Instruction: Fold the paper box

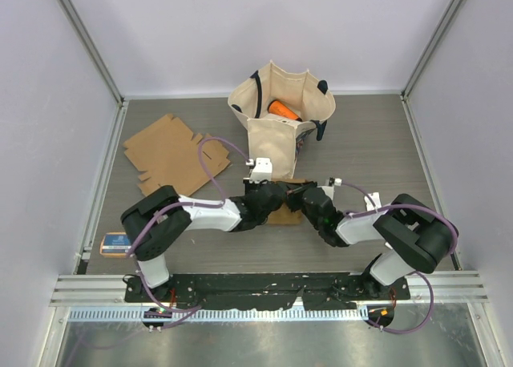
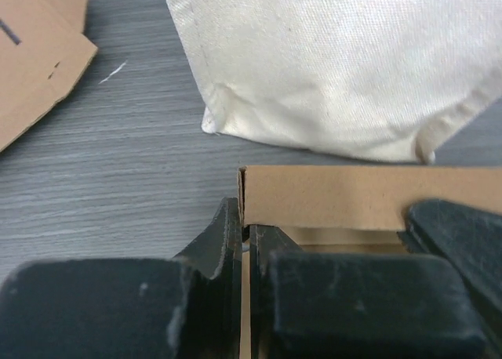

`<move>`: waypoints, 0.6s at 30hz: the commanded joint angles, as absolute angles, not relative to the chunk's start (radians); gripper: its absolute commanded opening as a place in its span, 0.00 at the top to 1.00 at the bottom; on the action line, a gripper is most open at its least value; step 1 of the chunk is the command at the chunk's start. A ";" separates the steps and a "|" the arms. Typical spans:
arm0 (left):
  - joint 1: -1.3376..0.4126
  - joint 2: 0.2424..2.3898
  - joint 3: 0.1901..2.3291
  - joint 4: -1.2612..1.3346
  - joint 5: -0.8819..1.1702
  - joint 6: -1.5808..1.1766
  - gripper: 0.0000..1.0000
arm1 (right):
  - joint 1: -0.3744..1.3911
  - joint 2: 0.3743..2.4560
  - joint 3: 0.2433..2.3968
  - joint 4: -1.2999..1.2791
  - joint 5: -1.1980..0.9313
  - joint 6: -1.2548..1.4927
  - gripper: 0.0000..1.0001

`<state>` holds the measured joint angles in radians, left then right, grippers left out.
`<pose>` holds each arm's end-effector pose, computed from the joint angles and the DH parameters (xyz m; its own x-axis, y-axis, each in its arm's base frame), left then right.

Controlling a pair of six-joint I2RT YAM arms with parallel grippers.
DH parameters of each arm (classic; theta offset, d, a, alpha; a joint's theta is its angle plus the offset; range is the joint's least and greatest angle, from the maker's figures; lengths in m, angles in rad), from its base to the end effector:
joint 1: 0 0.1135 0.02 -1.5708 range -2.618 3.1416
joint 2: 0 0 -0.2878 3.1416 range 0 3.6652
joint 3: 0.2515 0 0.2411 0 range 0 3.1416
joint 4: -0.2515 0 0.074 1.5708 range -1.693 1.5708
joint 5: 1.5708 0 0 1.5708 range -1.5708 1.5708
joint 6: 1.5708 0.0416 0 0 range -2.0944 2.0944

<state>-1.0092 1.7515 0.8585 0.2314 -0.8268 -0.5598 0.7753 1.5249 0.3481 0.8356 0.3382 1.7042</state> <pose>0.2099 -0.2761 0.1896 -0.4175 -0.0118 -0.9086 0.0500 0.9981 -0.0359 0.1943 0.1711 0.1705 -0.4013 0.9158 0.0153 0.2950 0.1134 0.9487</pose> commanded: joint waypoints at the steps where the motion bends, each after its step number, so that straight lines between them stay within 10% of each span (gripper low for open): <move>1: -1.017 1.838 1.015 -0.114 -1.135 -0.777 1.00 | 0.801 1.523 0.359 0.750 0.324 1.720 0.99; 9: -1.025 1.953 1.203 -0.434 -1.215 -0.974 1.00 | 0.841 1.525 0.391 0.730 0.374 1.709 0.99; 16: -1.037 1.802 1.029 -0.076 -1.043 -0.706 0.99 | 0.841 1.516 0.362 0.746 0.411 1.701 0.99; 18: -1.037 1.737 0.958 0.029 -0.967 -0.628 0.79 | 0.841 1.509 0.354 0.744 0.417 1.697 0.99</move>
